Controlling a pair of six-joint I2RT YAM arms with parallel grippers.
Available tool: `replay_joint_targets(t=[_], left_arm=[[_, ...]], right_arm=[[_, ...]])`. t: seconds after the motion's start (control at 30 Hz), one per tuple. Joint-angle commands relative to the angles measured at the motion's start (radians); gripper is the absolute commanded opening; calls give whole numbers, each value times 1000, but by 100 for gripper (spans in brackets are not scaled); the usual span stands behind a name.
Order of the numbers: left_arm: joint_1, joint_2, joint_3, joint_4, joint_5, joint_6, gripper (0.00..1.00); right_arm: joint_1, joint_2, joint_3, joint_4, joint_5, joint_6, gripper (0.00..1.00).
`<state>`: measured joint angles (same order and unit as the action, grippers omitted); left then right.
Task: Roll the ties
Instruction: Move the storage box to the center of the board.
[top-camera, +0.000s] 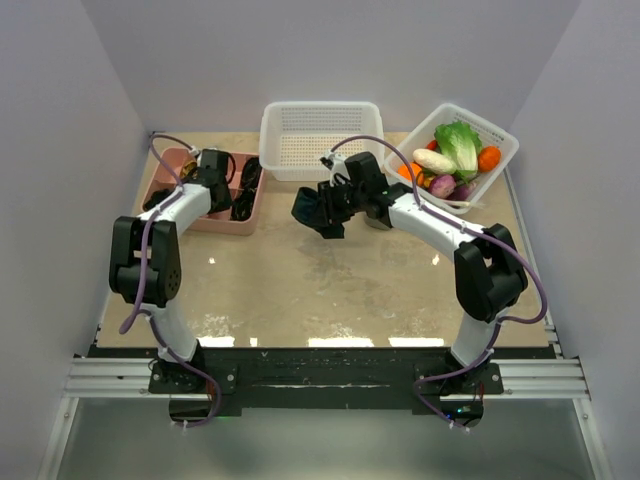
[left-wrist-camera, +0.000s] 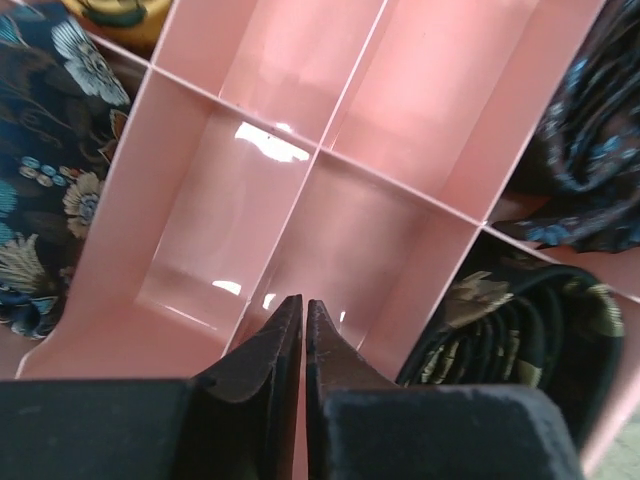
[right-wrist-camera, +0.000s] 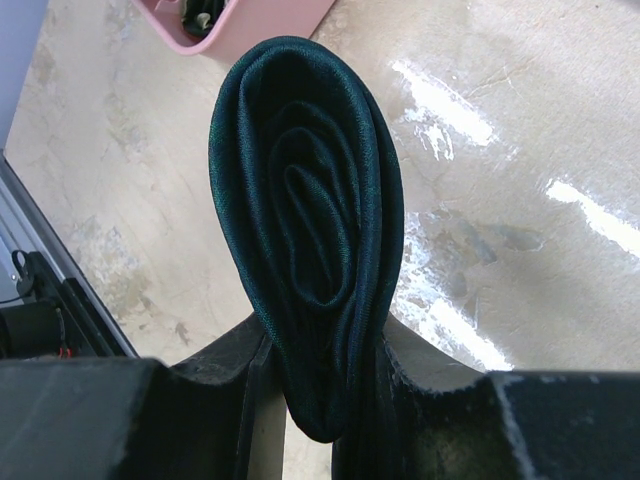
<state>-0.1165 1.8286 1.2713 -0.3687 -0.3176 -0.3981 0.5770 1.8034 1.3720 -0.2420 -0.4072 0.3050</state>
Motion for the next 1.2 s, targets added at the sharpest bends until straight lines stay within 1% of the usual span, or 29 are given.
replay_joint_targets(t=[0.0,0.07,0.17,0.2,0.3,0.37,0.43,0.63,0.7,0.8,0.97,1.0,1.03,1.13,1.17], left_arm=[[1,-6,-19,17,38,13,3],[1,-22,-52,30,67,-8,0],[0,-51,-108,68,150,-39,0],[-2,-66,-122,79,199,-51,0],[-12,-94,-179,137,288,-119,0],[-37,-101,-207,168,308,-171,0],[-64,-112,-225,188,310,-218,0],[-184,-132,-257,315,313,-350,0],[-204,-123,-253,335,313,-370,0],[-224,-120,-251,399,366,-396,0],[-230,-173,-248,370,321,-375,0],[-230,-187,-244,370,277,-355,0],[-230,-201,-239,325,261,-344,0],[-230,-264,-217,289,218,-302,0],[-230,-299,-213,283,200,-292,4]], right_arm=[[6,-64,4,-14,19,-23,0],[7,-67,6,-22,19,-24,0],[6,-78,4,-25,25,-27,0],[6,-81,2,-23,30,-26,0],[6,-88,-1,-28,41,-30,0],[6,-95,1,-33,47,-32,0],[6,-99,1,-37,56,-32,0],[6,-116,2,-45,80,-38,0],[6,-119,-1,-45,85,-38,0],[6,-122,-5,-46,90,-41,0],[7,-130,-14,-39,103,-41,0],[7,-131,-14,-36,105,-43,0],[6,-131,-13,-33,110,-40,0],[6,-125,-4,-17,113,-34,0],[6,-124,-1,-11,111,-33,0]])
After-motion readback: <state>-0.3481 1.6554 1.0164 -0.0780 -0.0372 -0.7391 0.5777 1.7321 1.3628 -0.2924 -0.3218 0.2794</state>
